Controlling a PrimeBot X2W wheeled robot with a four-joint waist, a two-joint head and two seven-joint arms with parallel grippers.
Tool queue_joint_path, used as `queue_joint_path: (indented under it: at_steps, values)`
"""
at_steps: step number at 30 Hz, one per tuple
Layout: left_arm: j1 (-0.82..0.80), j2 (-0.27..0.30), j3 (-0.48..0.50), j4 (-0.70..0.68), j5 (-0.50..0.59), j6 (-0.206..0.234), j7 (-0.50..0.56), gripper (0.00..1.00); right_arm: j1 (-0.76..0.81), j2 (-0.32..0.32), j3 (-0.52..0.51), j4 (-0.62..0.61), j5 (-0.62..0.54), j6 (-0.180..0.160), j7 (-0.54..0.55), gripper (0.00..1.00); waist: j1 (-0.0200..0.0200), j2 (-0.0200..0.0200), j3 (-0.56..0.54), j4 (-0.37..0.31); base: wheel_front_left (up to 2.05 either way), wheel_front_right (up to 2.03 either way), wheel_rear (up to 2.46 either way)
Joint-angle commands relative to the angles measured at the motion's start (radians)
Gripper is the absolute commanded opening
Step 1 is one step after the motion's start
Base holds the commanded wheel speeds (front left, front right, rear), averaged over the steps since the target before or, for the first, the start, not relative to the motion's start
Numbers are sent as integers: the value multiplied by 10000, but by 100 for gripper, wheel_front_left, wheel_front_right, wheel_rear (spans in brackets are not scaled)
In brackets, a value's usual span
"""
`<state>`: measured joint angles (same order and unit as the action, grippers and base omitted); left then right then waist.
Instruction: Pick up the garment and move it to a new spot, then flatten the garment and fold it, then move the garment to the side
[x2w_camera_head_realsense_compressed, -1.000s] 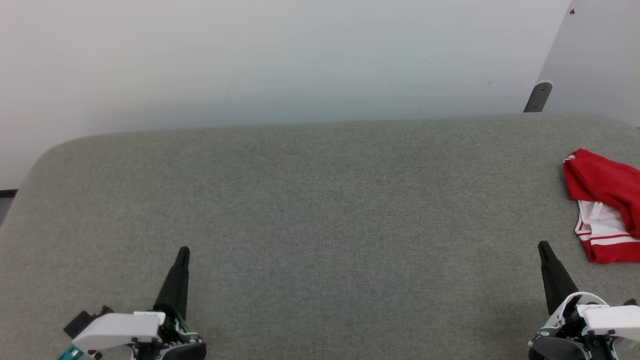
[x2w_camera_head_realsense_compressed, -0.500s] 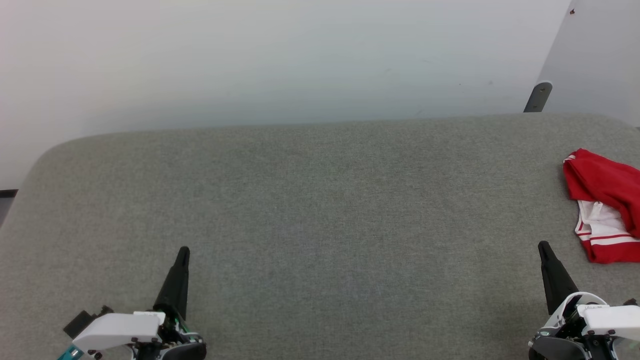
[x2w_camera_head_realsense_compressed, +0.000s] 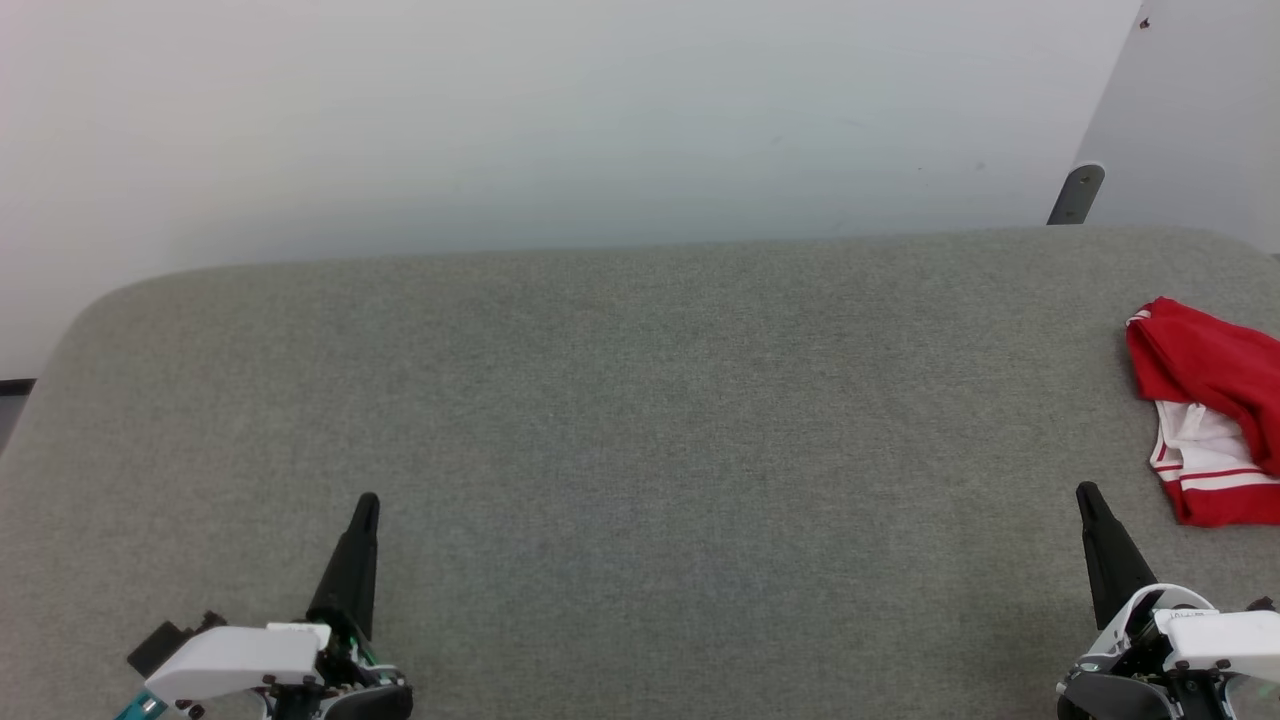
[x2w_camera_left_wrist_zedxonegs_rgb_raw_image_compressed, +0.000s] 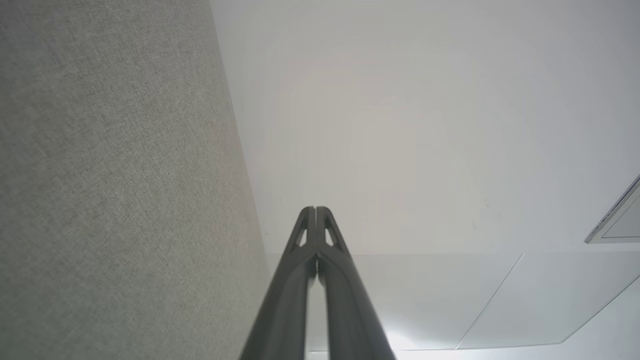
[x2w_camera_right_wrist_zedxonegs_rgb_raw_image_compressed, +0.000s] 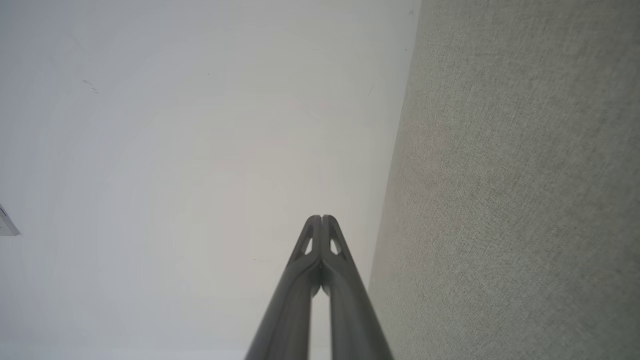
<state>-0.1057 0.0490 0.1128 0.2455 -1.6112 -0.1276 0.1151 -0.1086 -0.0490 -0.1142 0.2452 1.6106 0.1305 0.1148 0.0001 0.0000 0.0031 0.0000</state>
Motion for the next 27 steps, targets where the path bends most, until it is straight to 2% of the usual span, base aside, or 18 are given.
queue_joint_path:
  at_steps: [1,27]
  values:
    - [-90,1,21,7,-34,-58,15,0,-31,-23,4,4,46,4,21,0,-1,0,0,0,0,0,0]
    - [-89,1,20,6,-35,-57,14,0,-31,-23,5,4,47,4,20,0,-1,0,0,0,0,0,0]
